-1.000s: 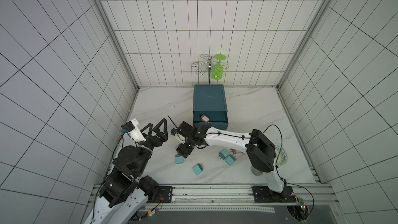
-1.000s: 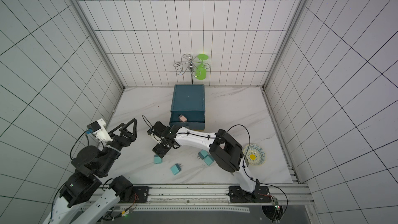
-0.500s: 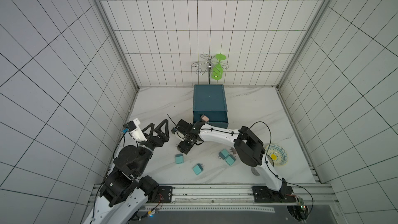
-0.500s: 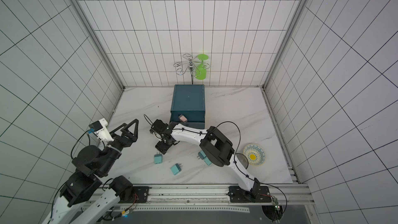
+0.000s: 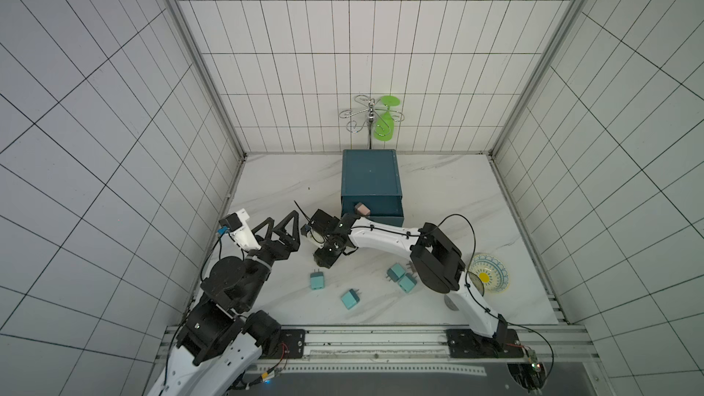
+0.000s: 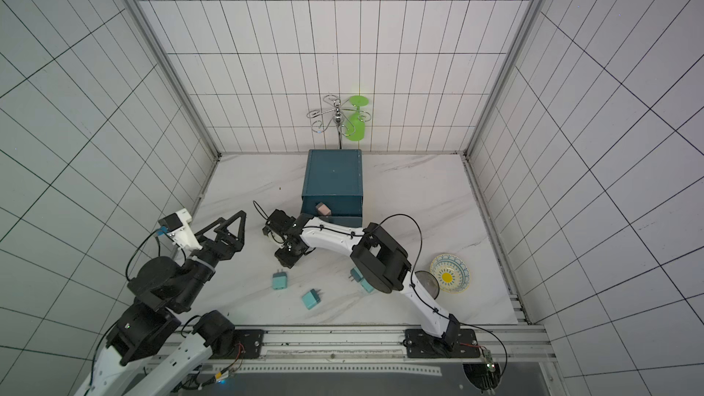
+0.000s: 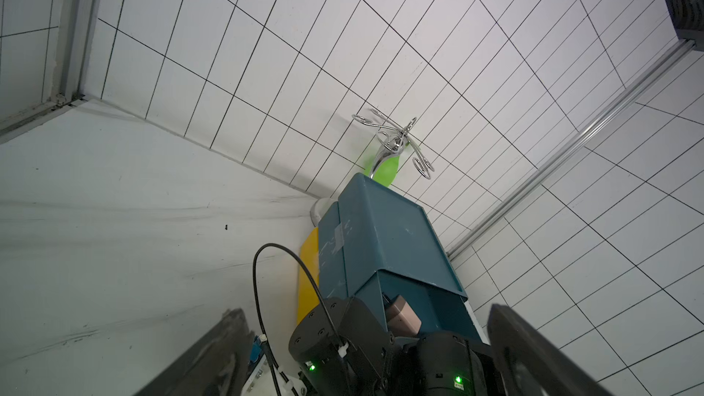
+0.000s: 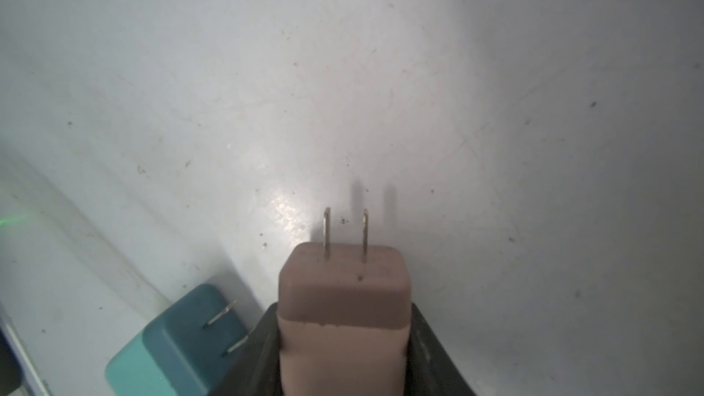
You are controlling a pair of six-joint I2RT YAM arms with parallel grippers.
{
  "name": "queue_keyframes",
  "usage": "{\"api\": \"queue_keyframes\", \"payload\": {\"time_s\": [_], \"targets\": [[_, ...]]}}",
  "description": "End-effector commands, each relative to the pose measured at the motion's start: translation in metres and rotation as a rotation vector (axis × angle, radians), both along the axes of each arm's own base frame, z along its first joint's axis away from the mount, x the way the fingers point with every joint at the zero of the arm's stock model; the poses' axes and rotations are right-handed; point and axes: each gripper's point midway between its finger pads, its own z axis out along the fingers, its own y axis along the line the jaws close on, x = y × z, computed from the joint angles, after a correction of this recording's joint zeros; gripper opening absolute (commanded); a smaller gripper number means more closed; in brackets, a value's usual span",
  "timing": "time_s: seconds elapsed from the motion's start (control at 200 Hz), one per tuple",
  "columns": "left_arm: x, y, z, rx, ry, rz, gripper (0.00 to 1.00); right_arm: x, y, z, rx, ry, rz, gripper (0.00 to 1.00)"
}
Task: Place the plugs into the drawer by color
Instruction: Pick up the plug from the center of the board, then place the plug in the drawer.
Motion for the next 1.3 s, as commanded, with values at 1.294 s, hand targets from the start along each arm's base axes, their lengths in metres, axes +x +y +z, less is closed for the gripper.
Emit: {"api": "queue_keyframes", "payload": {"time_s": [1.294], "targets": [[0.054,-0.129,-0.092,0.097,0.331,-0.463,0.93,0.098,-0.194,0.162,0.060,0.007,-0.625,0.40]]}}
